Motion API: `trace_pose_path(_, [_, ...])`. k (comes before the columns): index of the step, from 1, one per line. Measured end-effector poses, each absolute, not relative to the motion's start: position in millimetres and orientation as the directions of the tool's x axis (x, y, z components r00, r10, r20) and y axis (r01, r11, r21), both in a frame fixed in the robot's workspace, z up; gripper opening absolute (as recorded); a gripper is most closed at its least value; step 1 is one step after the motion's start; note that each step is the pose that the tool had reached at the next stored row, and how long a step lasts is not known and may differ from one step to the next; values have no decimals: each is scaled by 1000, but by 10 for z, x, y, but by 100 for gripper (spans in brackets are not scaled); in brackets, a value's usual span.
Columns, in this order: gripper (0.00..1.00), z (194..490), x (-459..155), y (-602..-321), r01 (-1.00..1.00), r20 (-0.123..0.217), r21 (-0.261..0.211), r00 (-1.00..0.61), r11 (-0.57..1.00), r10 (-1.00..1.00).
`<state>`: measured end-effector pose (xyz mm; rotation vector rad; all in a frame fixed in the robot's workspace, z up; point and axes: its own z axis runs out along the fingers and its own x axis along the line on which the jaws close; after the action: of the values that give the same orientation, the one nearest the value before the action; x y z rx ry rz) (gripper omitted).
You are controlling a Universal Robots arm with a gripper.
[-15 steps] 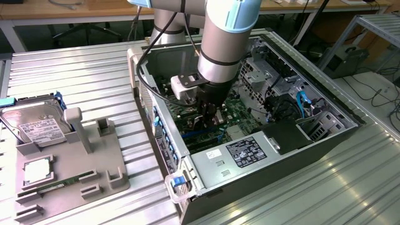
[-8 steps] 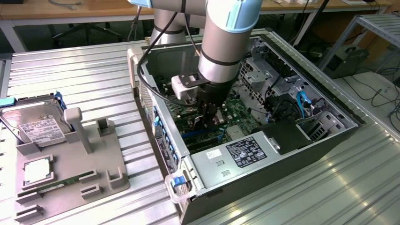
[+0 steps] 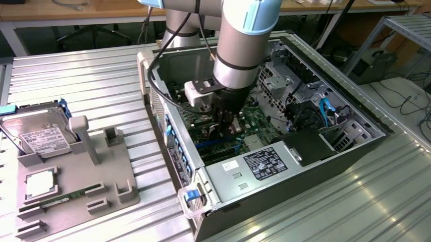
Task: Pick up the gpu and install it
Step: 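Insert the gpu into the slot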
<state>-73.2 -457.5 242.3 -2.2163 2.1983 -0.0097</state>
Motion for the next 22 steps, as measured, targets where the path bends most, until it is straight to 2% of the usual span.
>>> trace_pose_path(22, [28, 2284, -742, -4574, -1000, -10, -19, 8, -8, -1000])
